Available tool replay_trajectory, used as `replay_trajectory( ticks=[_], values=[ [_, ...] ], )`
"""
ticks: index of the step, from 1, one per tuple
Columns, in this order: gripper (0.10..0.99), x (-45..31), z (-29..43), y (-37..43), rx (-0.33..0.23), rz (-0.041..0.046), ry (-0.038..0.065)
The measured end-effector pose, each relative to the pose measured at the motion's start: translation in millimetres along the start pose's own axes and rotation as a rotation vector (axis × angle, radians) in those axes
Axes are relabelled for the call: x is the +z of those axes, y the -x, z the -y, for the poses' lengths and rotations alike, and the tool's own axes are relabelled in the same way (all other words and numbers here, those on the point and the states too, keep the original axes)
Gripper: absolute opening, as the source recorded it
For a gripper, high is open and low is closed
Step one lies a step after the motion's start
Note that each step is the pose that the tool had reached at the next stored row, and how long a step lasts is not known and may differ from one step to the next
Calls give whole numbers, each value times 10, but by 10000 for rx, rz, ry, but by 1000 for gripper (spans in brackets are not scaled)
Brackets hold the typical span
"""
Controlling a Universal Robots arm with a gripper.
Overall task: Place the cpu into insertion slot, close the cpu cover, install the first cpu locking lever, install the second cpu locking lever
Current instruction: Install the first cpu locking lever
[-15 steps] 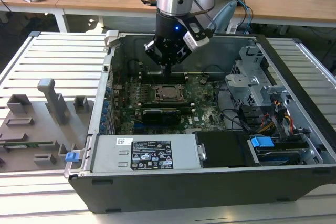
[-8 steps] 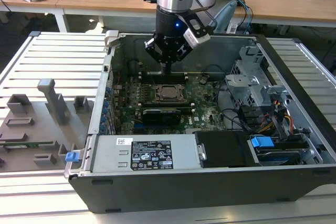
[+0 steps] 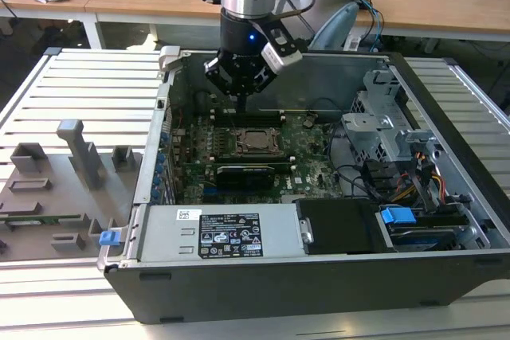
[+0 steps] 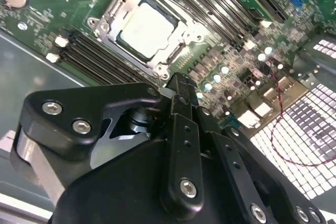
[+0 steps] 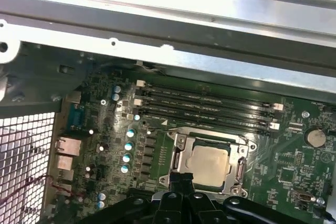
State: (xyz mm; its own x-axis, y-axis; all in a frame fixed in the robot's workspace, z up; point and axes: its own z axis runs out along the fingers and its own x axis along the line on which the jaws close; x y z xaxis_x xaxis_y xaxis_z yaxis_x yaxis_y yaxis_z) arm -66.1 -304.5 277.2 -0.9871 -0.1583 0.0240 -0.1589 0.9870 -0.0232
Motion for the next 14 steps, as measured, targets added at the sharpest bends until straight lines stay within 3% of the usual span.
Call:
replay_trajectory(
  ticks=[5, 9, 14],
  values=[
    [106, 2, -19, -116, 0, 5, -1],
    [106, 6, -51, -284, 3, 8, -1],
    [106, 8, -138, -360, 16, 8, -1]
  ],
)
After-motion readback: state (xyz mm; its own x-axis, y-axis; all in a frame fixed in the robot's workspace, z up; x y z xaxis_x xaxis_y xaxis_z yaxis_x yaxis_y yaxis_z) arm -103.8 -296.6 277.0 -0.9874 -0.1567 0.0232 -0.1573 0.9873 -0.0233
